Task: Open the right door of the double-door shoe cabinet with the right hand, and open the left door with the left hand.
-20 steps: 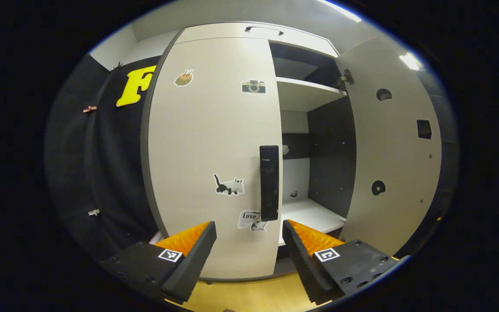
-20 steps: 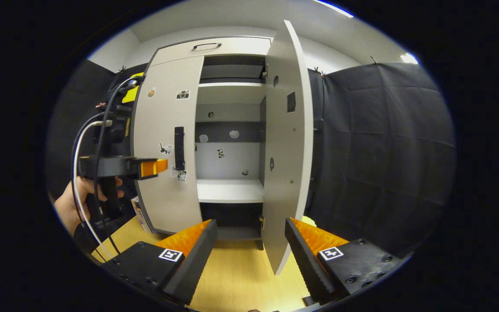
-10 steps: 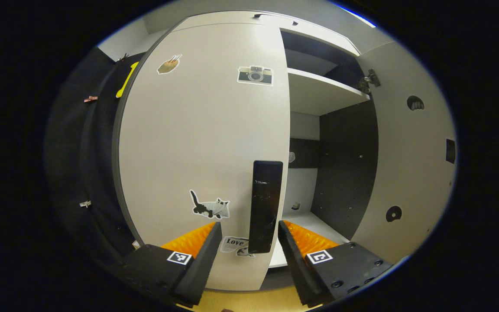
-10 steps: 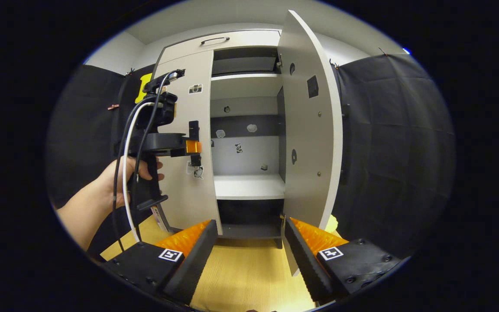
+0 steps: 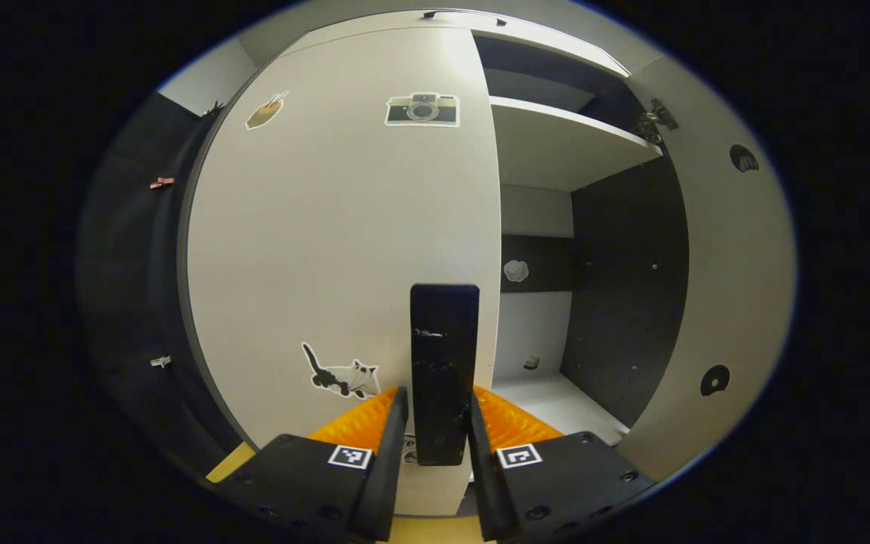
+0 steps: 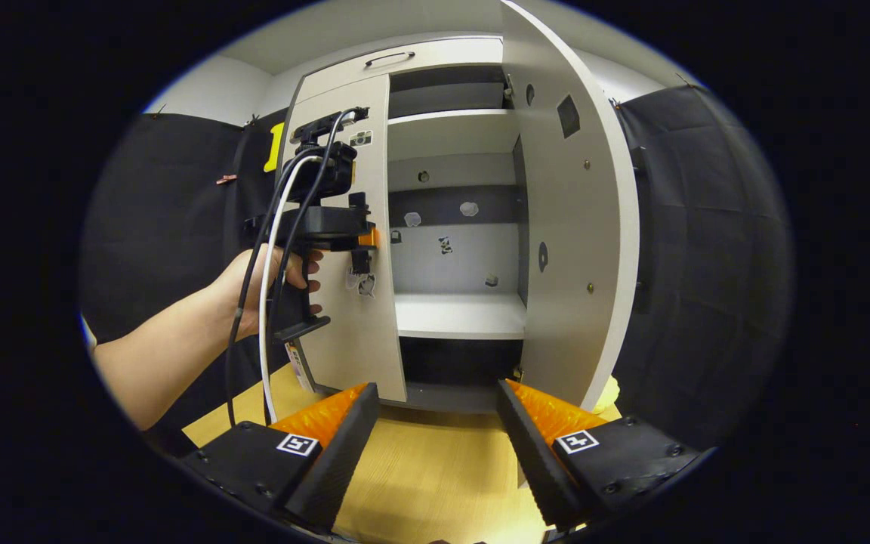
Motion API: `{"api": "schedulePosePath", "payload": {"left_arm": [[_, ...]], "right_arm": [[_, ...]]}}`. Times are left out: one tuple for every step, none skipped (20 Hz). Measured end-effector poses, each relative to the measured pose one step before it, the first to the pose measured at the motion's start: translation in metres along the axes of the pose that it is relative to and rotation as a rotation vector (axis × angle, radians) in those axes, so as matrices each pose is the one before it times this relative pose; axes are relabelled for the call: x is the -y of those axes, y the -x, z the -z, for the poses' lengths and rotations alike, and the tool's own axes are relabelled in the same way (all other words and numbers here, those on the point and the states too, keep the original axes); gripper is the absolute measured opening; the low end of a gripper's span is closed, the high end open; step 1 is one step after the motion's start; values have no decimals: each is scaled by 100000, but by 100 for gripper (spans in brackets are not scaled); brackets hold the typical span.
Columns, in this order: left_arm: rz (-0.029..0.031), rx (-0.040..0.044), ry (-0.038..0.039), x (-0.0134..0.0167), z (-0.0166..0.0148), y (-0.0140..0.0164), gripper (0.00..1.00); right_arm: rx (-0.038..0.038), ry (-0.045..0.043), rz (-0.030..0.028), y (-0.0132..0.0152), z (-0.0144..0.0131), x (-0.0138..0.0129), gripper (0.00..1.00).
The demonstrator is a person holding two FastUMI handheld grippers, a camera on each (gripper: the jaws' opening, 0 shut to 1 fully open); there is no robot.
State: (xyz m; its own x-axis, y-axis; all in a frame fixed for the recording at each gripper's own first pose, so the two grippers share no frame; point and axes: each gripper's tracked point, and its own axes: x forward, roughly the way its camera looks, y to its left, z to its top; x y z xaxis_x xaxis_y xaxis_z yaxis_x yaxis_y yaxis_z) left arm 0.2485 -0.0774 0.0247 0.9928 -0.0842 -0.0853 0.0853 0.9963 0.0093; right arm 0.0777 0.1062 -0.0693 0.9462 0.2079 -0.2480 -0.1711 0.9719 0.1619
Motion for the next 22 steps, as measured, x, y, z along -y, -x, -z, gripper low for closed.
{"api": "schedulePosePath", "payload": {"left_arm": [[-534, 172, -1403, -56, 63, -162, 35], [-91, 191, -1298, 7, -39, 36, 35], [300, 469, -328, -32, 21, 55, 33], [459, 439, 768, 6, -60, 57, 32], [51, 86, 604, 17, 119, -66, 26], [-514, 861, -214, -3, -150, -36, 23], [-950, 328, -258, -9, 89, 29, 18], [-941, 284, -607, -45, -29, 26, 17], [-754, 185, -112, -33, 62, -2, 15], [-649, 220, 671, -33, -20, -37, 15], [-447, 116, 420, -47, 19, 21, 15], [-468, 38, -9, 5, -14, -7, 15], [-573, -129, -66, -14, 50, 70, 14], [-549, -11, 210, -30, -52, -22, 15], [-385, -172, 413, -12, 66, -8, 15], [-686, -429, 360, -37, 63, 200, 15], [-1067, -172, -439, -55, 47, 35, 15], [-1069, 267, -999, -73, -20, 149, 15], [-641, 456, -405, -48, 18, 40, 15], [-226, 306, 51, -76, -18, 111, 15], [-90, -82, 638, -103, 98, 77, 15], [326, -392, 90, -44, 53, 96, 15]], "right_arm": [[-270, 112, -1022, -109, 170, 88, 98], [-436, -446, -1145, -124, 125, 35, 98], [-431, -570, -881, -40, 124, 28, 98], [-343, -466, -496, -6, 93, 202, 98], [-215, -34, -308, -275, 212, 525, 98], [-182, 657, -101, -109, 140, 371, 98], [-347, 769, -442, -12, 203, 249, 98], [-371, 258, -881, 32, 176, 91, 98], [-295, -198, -1158, -2, 79, 69, 98], [-165, -282, -1132, -81, -41, 122, 98], [51, -100, -1104, 18, -57, 97, 98], [-75, 17, -1202, 73, 34, -4, 98], [-181, 99, -1250, 29, 42, 22, 98], [-292, -25, -1233, 72, 89, 19, 98], [-600, -123, -1090, 61, 133, 30, 98], [-600, -353, -1098, 92, 194, 22, 98], [-531, -448, -897, 139, 163, 16, 98], [-83, -102, -629, 72, 73, 64, 98], [293, 340, -199, 111, 51, 9, 98], [157, 759, 193, 136, 89, -22, 98], [-272, 849, 512, 249, 228, -151, 99], [-1026, 639, 448, 128, 408, -321, 99]]}}
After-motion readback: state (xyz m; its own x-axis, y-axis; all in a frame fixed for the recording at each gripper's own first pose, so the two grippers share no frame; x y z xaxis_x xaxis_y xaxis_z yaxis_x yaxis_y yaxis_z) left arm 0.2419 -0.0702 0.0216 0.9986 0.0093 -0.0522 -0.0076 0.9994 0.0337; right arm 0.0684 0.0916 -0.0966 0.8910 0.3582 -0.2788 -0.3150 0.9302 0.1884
